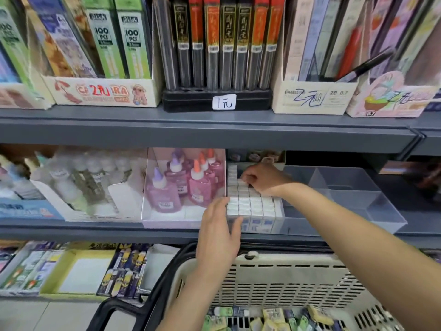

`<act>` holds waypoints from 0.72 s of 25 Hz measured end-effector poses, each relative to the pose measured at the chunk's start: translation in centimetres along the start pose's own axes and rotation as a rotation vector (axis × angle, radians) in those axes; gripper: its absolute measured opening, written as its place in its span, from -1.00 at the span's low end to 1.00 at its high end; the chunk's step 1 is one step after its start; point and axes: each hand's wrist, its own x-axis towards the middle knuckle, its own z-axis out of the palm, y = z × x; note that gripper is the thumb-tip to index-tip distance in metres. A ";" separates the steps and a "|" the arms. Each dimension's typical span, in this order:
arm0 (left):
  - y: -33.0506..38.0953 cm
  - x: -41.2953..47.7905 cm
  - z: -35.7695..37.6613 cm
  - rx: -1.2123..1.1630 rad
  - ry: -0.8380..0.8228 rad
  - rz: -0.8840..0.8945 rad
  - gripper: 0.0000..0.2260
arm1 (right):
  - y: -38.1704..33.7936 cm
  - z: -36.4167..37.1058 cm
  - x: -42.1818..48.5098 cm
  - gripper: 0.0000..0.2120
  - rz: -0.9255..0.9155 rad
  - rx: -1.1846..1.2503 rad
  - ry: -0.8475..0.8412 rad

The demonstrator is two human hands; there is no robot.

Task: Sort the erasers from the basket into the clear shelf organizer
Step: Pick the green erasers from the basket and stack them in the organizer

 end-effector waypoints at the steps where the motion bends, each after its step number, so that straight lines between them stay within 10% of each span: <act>1: 0.0 0.0 0.0 -0.001 -0.002 0.001 -0.60 | 0.1 0.1 0.1 -0.73 0.004 0.009 -0.012; 10: 0.6 -0.7 -0.9 -0.043 -0.030 -0.026 -0.59 | 0.3 -1.3 -1.9 -0.68 -0.023 0.020 -0.033; 18: 2.6 -8.1 -0.3 -0.143 -0.132 0.088 -0.81 | 2.8 2.9 -15.9 -0.89 -0.106 0.407 0.327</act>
